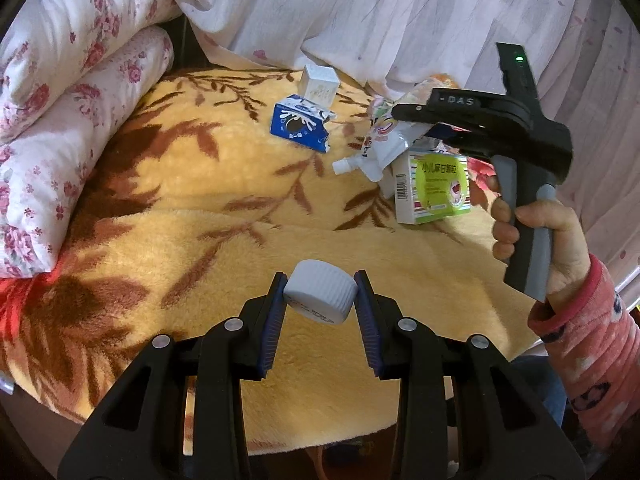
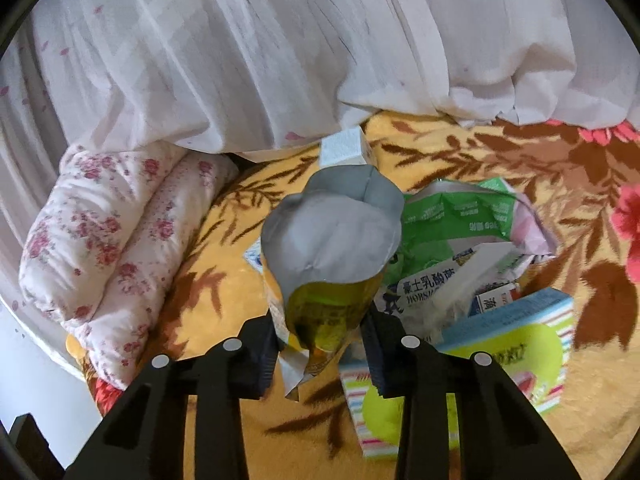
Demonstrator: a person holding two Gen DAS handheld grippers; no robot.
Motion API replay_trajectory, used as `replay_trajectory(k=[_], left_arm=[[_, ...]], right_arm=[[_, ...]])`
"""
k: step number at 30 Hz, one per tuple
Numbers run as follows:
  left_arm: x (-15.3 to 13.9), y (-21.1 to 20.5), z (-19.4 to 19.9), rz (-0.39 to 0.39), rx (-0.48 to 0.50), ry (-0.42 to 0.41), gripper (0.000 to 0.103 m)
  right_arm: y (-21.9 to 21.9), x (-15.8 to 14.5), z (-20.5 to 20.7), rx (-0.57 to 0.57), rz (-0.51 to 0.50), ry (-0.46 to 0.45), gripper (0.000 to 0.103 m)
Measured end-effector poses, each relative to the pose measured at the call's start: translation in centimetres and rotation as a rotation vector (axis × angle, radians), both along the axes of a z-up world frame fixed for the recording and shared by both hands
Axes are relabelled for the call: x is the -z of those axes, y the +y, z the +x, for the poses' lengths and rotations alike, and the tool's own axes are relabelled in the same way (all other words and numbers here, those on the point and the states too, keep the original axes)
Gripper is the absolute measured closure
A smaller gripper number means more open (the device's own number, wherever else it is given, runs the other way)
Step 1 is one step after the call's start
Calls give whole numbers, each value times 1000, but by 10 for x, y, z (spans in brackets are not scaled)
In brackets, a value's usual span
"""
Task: Collect trash
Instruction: 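Hold the bottle cap in the left tool while the right tool grasps the silver pouch, then lower cap and silver pouch into the orange bin and open both tools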
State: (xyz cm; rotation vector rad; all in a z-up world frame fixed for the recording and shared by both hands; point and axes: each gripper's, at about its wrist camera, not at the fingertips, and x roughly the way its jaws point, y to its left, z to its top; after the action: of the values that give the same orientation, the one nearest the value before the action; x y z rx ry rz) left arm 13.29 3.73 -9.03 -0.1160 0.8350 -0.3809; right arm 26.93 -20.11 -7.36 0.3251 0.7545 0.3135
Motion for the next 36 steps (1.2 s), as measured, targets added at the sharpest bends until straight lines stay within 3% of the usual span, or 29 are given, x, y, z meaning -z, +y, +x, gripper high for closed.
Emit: replay_trajectory(k=[7, 17, 28, 36], left_arm=[[-15, -7, -19, 2, 12, -30, 69], [-29, -28, -63, 17, 69, -63, 69], [-9, -59, -127, 50, 145, -31, 69], [31, -74, -156, 102, 179, 58, 69]], right_arm=[[-7, -32, -52, -47, 9, -72, 67], [-22, -61, -176, -120, -99, -164, 67], [-36, -40, -287, -171, -182, -148, 67], [-34, -3, -326, -204, -227, -84, 67]])
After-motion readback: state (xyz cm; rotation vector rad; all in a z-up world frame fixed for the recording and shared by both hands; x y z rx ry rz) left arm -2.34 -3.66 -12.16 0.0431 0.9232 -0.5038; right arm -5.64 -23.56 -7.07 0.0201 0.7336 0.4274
